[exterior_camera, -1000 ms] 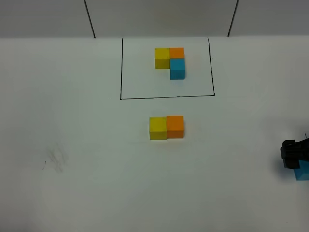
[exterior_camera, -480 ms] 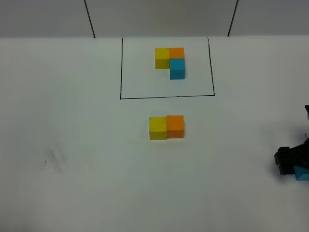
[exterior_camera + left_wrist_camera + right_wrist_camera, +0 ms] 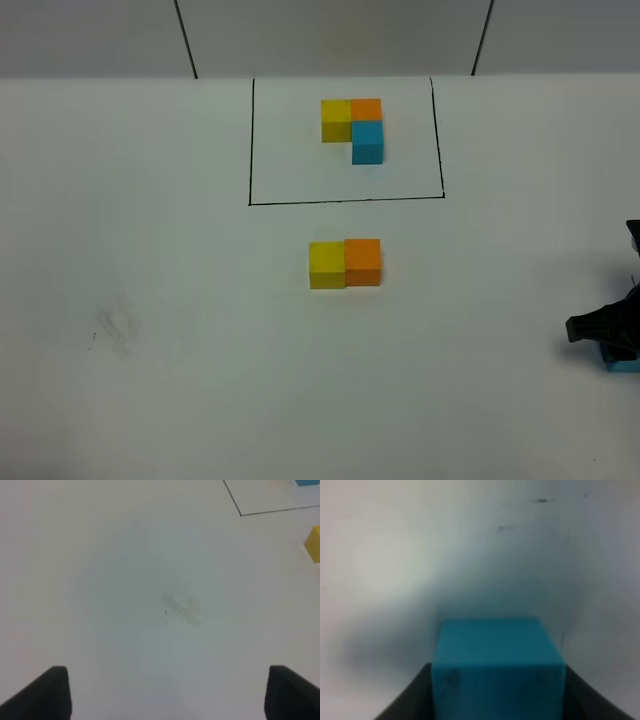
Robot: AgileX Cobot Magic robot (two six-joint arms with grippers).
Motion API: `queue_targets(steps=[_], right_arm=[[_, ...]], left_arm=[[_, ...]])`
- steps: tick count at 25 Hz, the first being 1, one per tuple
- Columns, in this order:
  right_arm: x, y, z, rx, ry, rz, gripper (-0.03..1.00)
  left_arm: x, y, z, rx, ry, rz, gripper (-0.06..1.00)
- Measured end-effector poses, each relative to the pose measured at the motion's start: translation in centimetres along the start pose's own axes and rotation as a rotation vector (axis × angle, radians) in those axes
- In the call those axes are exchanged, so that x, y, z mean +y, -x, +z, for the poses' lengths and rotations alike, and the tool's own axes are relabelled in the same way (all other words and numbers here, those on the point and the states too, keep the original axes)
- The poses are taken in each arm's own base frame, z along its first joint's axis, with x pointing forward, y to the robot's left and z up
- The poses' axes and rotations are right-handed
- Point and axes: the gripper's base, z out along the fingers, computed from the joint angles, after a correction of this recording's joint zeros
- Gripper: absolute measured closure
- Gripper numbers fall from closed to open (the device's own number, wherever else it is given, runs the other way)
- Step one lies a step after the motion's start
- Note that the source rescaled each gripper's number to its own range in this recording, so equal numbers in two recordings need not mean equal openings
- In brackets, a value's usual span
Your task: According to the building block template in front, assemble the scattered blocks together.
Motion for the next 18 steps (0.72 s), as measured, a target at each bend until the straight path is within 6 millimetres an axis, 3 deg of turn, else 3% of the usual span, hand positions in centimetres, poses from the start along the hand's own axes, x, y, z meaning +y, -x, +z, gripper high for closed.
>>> queue_targets(steps=[3, 7, 11, 18], right_arm=[[0.3, -0.2, -1.0, -0.007, 0.007, 0.002, 0.7], [2.0, -0.2, -4.4, -0.106, 0.057, 0.0, 0.7], [5.6, 0.2, -7.7, -0.221, 0.167, 0.029, 0.7], [12.2, -0.2, -8.5, -0.136, 0.2, 0.173, 0.7]], left_arm=[[0.0, 0.0, 0.0, 0.0, 0.0, 0.0, 0.28], [0.0, 0.0, 0.0, 0.0, 0.0, 0.0, 0.28], [0.0, 0.0, 0.0, 0.0, 0.0, 0.0, 0.28], [0.0, 0.0, 0.0, 0.0, 0.0, 0.0, 0.28]])
